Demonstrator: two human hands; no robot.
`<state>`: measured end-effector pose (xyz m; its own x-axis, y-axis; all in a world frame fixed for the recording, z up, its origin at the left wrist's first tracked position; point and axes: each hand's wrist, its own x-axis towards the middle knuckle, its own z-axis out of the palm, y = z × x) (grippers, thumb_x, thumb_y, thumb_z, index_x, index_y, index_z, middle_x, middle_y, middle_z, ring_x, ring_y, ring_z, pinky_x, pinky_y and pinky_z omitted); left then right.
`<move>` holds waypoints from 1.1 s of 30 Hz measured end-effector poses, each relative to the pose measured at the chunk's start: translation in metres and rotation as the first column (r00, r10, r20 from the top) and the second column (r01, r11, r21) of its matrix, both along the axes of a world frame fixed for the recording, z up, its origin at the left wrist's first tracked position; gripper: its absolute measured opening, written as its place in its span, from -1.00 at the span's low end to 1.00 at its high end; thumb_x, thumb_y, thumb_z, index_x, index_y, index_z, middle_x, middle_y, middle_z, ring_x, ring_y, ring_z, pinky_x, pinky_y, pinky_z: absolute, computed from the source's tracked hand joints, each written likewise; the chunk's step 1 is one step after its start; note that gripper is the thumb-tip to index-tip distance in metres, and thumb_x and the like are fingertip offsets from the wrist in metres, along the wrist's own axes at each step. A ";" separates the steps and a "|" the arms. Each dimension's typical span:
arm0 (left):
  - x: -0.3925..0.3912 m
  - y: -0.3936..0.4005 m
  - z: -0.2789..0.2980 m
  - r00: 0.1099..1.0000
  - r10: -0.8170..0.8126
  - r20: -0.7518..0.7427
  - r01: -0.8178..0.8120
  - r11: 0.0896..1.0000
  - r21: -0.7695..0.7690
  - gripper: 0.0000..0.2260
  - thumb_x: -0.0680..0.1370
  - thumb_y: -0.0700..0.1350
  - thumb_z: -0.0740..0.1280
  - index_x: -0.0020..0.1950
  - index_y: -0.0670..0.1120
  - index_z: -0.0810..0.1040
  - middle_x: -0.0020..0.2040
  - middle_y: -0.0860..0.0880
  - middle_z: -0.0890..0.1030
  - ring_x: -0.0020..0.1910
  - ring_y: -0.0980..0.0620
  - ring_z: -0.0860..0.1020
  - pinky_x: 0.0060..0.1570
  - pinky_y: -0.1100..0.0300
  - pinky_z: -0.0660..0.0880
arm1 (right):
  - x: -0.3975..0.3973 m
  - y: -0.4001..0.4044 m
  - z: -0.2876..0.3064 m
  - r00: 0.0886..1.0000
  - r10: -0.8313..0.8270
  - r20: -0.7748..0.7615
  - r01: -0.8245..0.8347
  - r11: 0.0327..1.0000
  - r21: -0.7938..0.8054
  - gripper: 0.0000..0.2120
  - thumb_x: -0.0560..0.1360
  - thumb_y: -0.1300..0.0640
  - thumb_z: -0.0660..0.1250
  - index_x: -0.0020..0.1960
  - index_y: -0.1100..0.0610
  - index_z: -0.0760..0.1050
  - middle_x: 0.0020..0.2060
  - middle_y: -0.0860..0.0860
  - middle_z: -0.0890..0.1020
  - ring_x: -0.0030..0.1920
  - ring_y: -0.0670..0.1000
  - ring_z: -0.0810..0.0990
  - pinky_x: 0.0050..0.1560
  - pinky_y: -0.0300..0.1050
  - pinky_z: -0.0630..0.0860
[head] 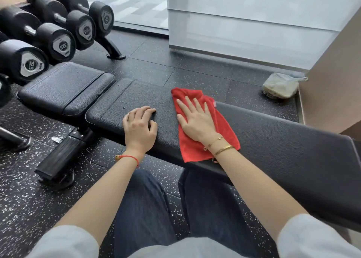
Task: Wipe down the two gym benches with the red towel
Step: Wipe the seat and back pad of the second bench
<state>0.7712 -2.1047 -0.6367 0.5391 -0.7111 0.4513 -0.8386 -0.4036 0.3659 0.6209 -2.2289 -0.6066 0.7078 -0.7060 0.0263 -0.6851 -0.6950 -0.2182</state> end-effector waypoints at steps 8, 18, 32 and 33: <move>-0.001 0.001 0.003 1.000 -0.010 -0.011 0.010 0.999 0.033 -0.64 0.51 -0.05 0.14 0.25 0.00 0.56 0.29 0.02 0.55 0.31 -0.06 0.43 0.37 -0.08 0.22 | -0.082 0.017 -0.006 0.995 0.086 0.047 -0.084 0.995 -0.055 -0.49 0.62 -0.19 0.02 0.56 -0.22 0.05 0.57 -0.15 0.11 0.58 -0.01 0.04 0.56 0.06 -0.12; -0.011 -0.002 0.007 1.000 0.020 -0.019 -0.017 0.990 0.139 -0.67 0.60 -0.13 0.20 0.35 -0.05 0.49 0.38 -0.02 0.49 0.40 -0.06 0.37 0.48 -0.14 0.12 | -0.079 -0.005 0.002 0.990 -0.142 0.017 0.142 0.990 0.005 -0.48 0.64 -0.14 -0.01 0.58 -0.17 -0.01 0.59 -0.07 0.01 0.59 0.06 -0.05 0.55 0.14 -0.19; -0.067 -0.017 0.027 0.964 -0.172 -0.200 0.174 0.985 -0.008 -0.69 0.55 -0.21 0.26 0.28 -0.08 0.53 0.26 -0.04 0.57 0.32 -0.05 0.46 0.49 -0.13 0.17 | -0.163 -0.022 0.003 0.920 -0.393 0.008 0.393 0.919 -0.029 -0.48 0.65 -0.12 0.01 0.58 -0.13 0.01 0.59 -0.04 0.05 0.58 0.05 0.00 0.55 0.11 -0.18; -0.079 -0.022 0.028 0.958 -0.205 -0.201 0.206 0.978 -0.016 -0.69 0.55 -0.21 0.26 0.28 -0.07 0.53 0.26 -0.03 0.57 0.32 -0.04 0.46 0.48 -0.13 0.19 | -0.163 -0.019 0.003 0.923 -0.385 0.009 0.385 0.922 -0.031 -0.47 0.64 -0.12 0.01 0.58 -0.13 0.00 0.59 -0.04 0.05 0.58 0.05 -0.01 0.55 0.11 -0.19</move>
